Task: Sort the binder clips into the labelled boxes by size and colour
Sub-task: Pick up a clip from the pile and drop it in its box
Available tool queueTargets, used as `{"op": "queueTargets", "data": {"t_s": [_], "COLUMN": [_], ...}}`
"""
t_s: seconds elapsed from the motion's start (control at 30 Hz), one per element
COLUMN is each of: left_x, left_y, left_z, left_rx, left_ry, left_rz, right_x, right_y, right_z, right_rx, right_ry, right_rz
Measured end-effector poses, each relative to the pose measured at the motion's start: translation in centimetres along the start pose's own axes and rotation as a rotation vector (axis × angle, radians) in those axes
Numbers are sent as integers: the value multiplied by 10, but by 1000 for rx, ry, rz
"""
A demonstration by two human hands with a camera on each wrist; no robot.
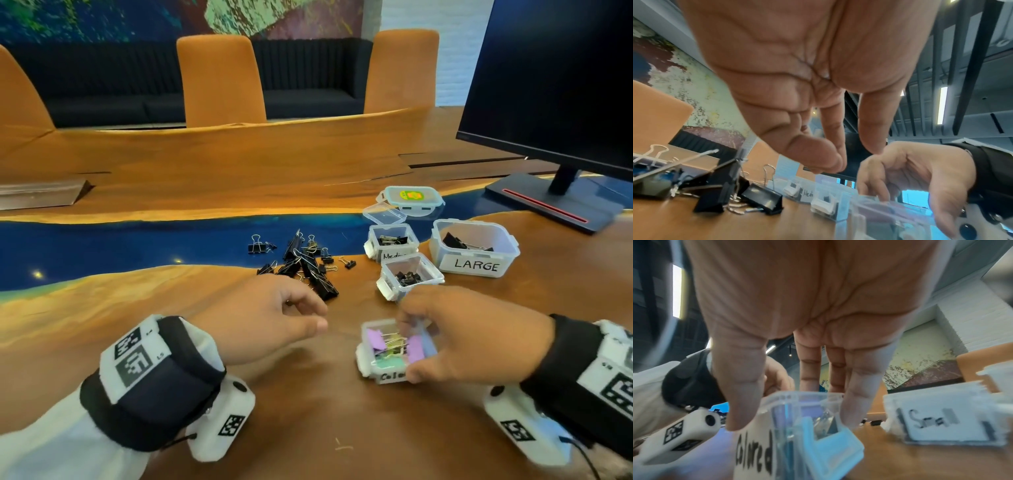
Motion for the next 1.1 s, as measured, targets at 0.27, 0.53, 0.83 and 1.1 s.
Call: {"op": "queueTargets", "data": {"t_s": [0.27, 0.53, 0.83, 1.1], "left_x": [-4, 4, 25, 11], "left_y": [43, 99, 101, 41], "left_z": [50, 72, 43, 13], "left_rx": [-35, 312, 543, -13], "left_ry": [-310, -39, 174, 211], "left_rz": [242, 420, 411, 229], "right_x": [6, -1, 5, -7], "right_y": [-64, -37, 15, 34], "right_z": [22, 47, 41, 29], "right_rx": [80, 329, 714, 987], "right_ry": [-57, -221, -291, -224], "right_rz": [-212, -101, 86, 237]}}
Point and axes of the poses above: each hand's wrist, its own x-axis towards the middle knuckle, its own z-axis out of the back of the hand, y = z × x, the point moved 6 cm from there along x, towards the middle knuckle, and after that the axes turned 12 degrees about -z, right-handed, at the moved point
